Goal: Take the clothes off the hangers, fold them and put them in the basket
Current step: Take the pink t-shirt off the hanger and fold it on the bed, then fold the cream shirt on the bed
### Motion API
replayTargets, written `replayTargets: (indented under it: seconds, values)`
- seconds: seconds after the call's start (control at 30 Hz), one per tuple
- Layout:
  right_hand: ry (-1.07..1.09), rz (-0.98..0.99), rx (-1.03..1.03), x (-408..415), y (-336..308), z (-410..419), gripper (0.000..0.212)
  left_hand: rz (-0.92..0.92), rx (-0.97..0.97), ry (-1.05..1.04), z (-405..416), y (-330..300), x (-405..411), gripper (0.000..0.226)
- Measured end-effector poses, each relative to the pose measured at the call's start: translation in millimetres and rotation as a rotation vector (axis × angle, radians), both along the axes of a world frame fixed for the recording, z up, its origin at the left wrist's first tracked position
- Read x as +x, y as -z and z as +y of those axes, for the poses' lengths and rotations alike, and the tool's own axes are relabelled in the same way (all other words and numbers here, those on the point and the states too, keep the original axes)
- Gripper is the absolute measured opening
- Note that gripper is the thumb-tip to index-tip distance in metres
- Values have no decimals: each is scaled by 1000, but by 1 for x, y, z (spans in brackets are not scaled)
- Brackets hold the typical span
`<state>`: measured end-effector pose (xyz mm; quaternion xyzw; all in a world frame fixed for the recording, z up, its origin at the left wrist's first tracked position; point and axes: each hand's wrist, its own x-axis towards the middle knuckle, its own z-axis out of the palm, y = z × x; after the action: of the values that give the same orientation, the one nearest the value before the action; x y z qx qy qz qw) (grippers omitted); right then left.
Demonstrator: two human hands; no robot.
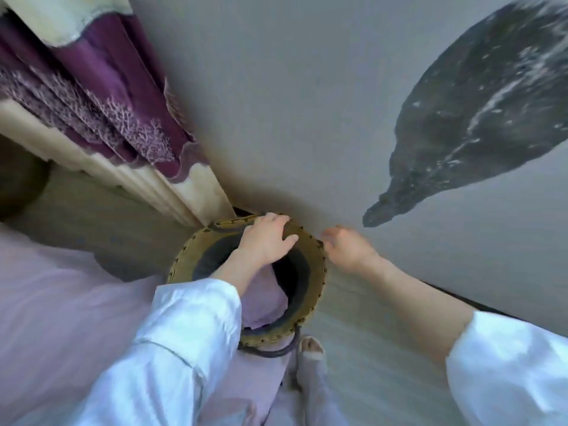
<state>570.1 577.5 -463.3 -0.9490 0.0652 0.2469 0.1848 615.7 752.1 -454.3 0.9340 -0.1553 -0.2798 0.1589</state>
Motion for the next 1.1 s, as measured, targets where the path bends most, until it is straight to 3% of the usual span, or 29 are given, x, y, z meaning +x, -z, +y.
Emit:
replayTargets:
  seconds: [0.17, 0.47, 0.87, 1.1]
  values:
    - [163, -261, -45, -45, -141, -63, 35, -236, -155, 137, -66, -141, -12, 50]
    - [496, -507, -216, -199, -282, -194, 33, -383, -335, 396, -222, -270, -104, 43]
    - [864, -645, -339, -533, -366, -346, 32, -433, -634, 695, -438, -366, -402, 42]
    - [1060, -665, -402, -676, -393, -418, 32, -471, -758, 912, -535, -406, -541, 43]
